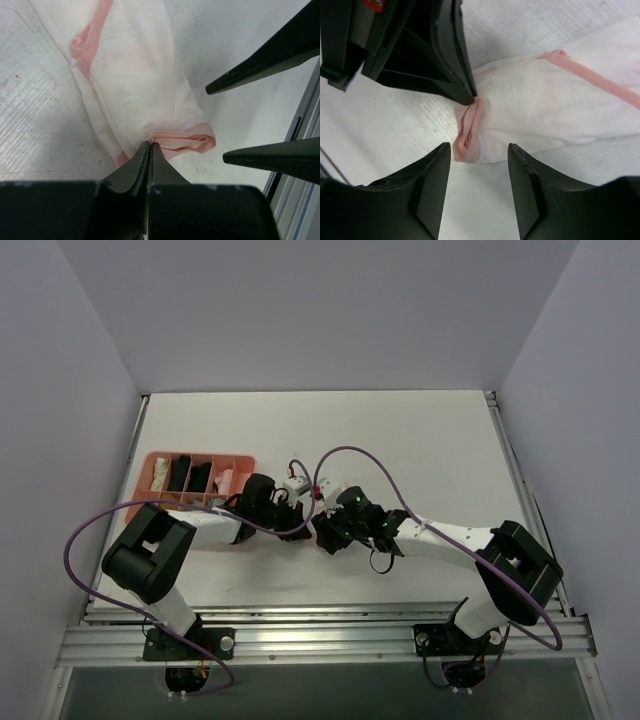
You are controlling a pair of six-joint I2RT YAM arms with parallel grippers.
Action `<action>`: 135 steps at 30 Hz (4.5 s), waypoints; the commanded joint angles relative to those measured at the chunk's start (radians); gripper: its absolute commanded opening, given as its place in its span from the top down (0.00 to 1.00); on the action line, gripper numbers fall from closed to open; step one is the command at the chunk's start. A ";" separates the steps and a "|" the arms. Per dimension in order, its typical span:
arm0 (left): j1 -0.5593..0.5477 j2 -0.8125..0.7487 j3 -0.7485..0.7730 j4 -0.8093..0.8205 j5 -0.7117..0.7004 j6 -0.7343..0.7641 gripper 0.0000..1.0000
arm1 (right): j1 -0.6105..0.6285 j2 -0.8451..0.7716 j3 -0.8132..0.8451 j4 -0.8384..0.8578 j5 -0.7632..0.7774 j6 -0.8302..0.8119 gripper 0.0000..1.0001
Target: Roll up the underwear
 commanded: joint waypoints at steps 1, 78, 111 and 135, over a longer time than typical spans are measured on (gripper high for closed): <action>0.019 0.028 0.023 0.022 0.034 -0.030 0.98 | 0.020 -0.042 -0.016 0.074 0.113 -0.022 0.55; 0.074 0.146 0.076 0.016 0.060 -0.087 0.98 | 0.088 0.086 -0.312 0.763 0.165 -0.028 0.55; 0.103 0.022 0.070 0.059 -0.071 -0.113 0.68 | -0.139 0.362 -0.390 1.190 -0.082 0.296 1.00; 0.021 0.046 0.073 0.042 -0.180 -0.032 0.50 | -0.297 0.485 -0.277 1.065 -0.301 0.497 1.00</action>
